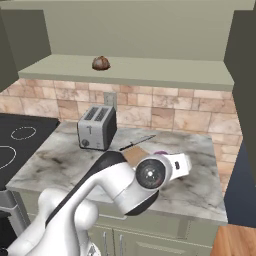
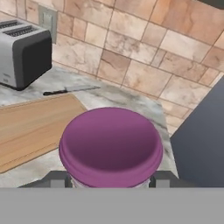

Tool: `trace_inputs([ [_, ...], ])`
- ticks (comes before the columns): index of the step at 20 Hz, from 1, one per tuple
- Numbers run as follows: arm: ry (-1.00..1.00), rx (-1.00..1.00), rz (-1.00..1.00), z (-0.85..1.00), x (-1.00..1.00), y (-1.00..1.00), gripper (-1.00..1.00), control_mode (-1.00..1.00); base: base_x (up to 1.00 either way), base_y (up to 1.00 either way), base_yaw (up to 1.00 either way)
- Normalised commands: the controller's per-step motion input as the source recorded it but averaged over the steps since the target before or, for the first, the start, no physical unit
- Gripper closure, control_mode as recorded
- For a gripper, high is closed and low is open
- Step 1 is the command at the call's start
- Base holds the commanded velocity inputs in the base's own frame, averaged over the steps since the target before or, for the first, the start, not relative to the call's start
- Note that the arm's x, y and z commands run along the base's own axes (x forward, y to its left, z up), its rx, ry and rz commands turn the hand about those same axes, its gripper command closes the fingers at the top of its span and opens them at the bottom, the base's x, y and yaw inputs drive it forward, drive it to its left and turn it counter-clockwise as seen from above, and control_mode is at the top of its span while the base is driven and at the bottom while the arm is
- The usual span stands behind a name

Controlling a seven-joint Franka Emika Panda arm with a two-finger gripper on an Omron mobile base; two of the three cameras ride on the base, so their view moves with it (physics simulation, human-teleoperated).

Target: Pick the bread, place it on the cutting board, pick the jam, place it on the counter, and close the cabinet.

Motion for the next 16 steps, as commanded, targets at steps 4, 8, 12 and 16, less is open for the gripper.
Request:
trace_inputs([
  [4, 0.06, 0.0, -0.07, -0.22, 0.0, -0.11, 1.0, -1.0, 0.0, 0.0, 0.0],
  [8, 0.04, 0.02, -0.07, -0.39, 0.0, 0.0, 1.0, -1.0, 0.0, 0.0, 0.0],
  [12, 0.0, 0.04, -0.03, -0.44, 0.0, 0.0, 1.0, -1.0, 0.0, 0.0, 0.0],
  [16, 0.0, 0.05, -0.03, -0.39, 0.0, -0.03, 1.0, -1.0, 0.0, 0.0, 0.0],
])
